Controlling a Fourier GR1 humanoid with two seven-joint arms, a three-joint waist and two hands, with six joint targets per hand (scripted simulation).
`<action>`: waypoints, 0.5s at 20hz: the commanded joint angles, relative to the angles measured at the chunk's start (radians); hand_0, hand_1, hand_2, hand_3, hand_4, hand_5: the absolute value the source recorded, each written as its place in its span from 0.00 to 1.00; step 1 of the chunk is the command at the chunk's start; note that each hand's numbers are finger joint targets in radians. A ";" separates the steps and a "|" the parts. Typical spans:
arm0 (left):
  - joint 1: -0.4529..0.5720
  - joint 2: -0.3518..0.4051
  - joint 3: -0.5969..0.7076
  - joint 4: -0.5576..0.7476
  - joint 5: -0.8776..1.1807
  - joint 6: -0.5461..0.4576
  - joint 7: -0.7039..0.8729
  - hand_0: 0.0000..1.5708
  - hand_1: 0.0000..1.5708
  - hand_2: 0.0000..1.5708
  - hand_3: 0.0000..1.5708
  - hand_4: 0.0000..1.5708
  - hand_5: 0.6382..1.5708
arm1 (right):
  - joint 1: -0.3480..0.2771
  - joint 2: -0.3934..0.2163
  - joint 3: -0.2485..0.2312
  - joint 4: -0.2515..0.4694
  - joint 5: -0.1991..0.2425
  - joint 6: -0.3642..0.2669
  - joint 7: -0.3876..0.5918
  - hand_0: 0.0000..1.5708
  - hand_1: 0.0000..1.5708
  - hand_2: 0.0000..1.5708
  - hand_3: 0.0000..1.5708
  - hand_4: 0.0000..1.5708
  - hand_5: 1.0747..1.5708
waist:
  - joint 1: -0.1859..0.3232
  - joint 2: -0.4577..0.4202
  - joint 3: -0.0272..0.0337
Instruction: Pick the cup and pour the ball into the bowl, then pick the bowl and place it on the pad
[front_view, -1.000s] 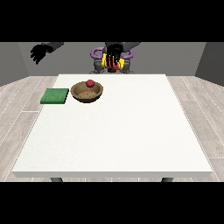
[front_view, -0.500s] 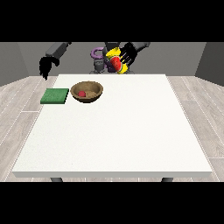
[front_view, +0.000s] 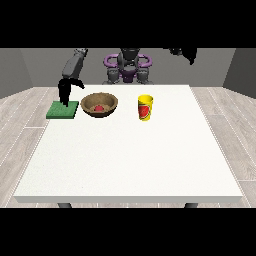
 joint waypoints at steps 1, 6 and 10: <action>-0.020 0.141 0.167 0.022 0.226 -0.218 -0.025 0.00 0.00 0.00 0.00 0.21 0.92 | -0.016 0.047 0.007 -0.024 0.011 -0.056 -0.031 0.00 0.00 0.00 0.00 0.00 1.00 | 0.043 0.031 0.0041; 0.025 0.288 0.305 0.135 0.327 -0.360 -0.057 0.00 0.00 0.00 0.00 0.20 0.93 | -0.037 0.084 0.038 0.005 0.020 -0.078 -0.022 0.00 0.00 0.00 0.00 0.00 0.99 | -0.010 0.034 0.0059; -0.046 0.376 0.356 0.139 0.401 -0.413 0.009 0.00 0.00 0.00 0.00 0.18 0.93 | -0.094 0.108 0.044 0.142 0.053 -0.067 -0.164 0.00 0.00 0.00 0.00 0.00 0.99 | 0.005 0.097 0.0073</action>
